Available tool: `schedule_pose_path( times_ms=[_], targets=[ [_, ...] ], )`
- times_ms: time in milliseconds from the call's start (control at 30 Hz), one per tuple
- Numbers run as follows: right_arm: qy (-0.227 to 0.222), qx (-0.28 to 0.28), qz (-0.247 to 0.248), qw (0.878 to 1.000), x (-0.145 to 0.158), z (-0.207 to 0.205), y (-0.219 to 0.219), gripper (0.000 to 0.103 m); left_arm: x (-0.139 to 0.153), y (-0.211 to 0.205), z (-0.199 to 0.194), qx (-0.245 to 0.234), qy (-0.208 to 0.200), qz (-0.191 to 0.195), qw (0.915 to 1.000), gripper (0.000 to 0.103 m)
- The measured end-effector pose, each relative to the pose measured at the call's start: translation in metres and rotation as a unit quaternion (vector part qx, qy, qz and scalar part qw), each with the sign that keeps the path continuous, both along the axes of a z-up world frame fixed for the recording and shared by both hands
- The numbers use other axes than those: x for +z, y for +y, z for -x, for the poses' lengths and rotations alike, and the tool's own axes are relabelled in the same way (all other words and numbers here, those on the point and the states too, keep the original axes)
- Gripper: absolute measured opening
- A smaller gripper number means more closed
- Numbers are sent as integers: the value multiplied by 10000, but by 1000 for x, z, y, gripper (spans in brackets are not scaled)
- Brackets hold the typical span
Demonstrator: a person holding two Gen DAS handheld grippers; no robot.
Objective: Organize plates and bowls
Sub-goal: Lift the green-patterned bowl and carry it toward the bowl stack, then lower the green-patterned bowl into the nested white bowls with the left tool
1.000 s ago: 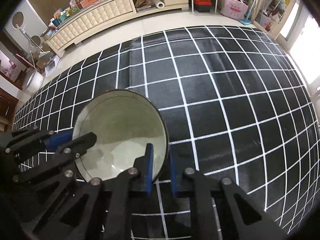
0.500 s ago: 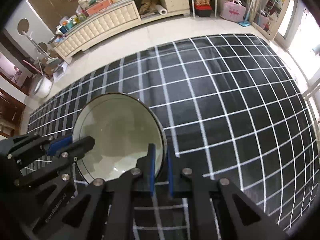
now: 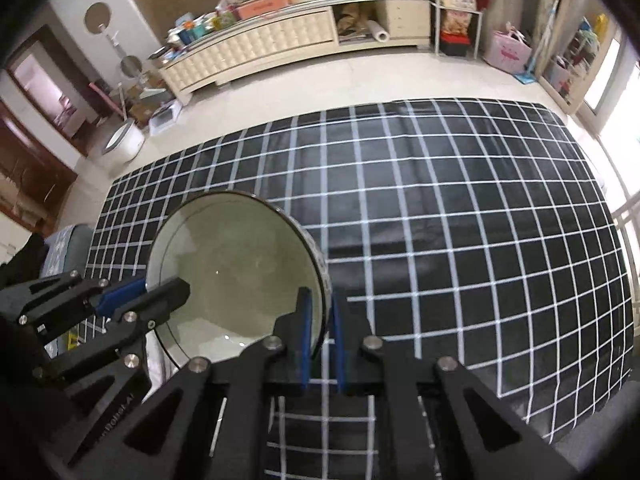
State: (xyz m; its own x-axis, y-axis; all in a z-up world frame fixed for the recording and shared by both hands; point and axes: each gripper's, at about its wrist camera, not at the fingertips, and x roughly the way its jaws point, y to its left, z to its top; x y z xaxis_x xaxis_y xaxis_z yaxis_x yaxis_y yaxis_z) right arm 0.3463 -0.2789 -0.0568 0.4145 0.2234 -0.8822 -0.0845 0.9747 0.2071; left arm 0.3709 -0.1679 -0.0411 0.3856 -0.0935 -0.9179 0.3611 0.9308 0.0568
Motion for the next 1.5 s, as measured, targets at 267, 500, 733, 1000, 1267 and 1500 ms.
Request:
schedule_pose_path(
  times_ms=[267,500,733,1000,1267,1500],
  targets=[
    [54,187,21,9998,-11,35,34,12,-7,49,51,220,83,20,9997,11],
    [286,352,169,9988,-39,53,55,12,-31,67,79,375,248,9,9990,10],
    [351,379,356,9980,-51,59,65,12,-56,73,91,387,499,83,9980,10],
    [579,371,307,9972,-69,66,68,12,-79,73,94,396,678,82,9969,10],
    [713,360,317,9963,-72,66,65,12,-83,66,93,296,674,-44,9973,10],
    [767,347,401,9956,-72,67,69,13,-79,66,100,228,554,-135,9981,12]
  ],
)
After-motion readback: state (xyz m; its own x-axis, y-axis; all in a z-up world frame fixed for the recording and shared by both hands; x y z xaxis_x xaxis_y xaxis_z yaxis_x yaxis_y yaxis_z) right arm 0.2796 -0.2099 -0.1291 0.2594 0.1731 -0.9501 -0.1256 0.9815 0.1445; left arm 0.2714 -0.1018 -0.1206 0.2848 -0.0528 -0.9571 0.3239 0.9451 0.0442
